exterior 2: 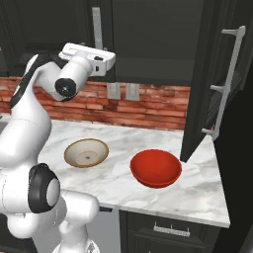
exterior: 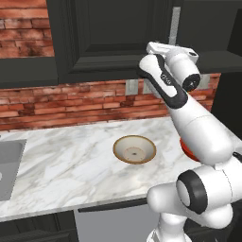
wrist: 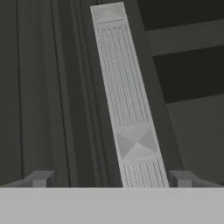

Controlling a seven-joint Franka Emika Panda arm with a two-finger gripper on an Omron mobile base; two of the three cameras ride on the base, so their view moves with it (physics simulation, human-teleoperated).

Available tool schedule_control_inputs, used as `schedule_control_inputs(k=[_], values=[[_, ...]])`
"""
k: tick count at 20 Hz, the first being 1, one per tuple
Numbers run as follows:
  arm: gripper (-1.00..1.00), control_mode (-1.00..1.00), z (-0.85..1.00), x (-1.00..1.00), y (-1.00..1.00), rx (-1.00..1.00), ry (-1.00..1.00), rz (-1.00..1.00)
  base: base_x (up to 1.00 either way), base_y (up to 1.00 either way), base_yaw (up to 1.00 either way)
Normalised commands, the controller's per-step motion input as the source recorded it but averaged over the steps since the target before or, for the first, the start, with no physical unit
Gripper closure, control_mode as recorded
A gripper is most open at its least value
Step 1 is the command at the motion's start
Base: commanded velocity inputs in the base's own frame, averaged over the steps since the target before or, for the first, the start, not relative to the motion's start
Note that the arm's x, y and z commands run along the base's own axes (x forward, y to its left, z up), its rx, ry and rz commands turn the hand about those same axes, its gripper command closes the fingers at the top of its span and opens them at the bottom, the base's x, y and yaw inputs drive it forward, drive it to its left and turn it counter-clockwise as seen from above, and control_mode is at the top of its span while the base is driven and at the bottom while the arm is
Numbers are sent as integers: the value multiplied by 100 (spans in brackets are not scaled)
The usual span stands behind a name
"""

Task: Open the cabinet. Pick the bowls from the counter and place them in the cabinet. Then close the cabinet.

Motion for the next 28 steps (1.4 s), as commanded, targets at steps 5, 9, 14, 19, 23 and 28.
schedule_control_inputs(k=[5,9,14,19,23,28], values=[[-100,-100,-12,55,-4,0,5,2,0,0,0],[-100,-100,-1,60,-26,4,0,7,0,0,0],[-100,-100,-4,53,-23,3,0,8,0,0,0],[100,-100,-23,85,-7,0,-3,9,0,0,0],[100,-100,-11,88,-61,9,-19,10,0,0,0],[100,-100,-23,79,0,0,-39,7,0,0,0]])
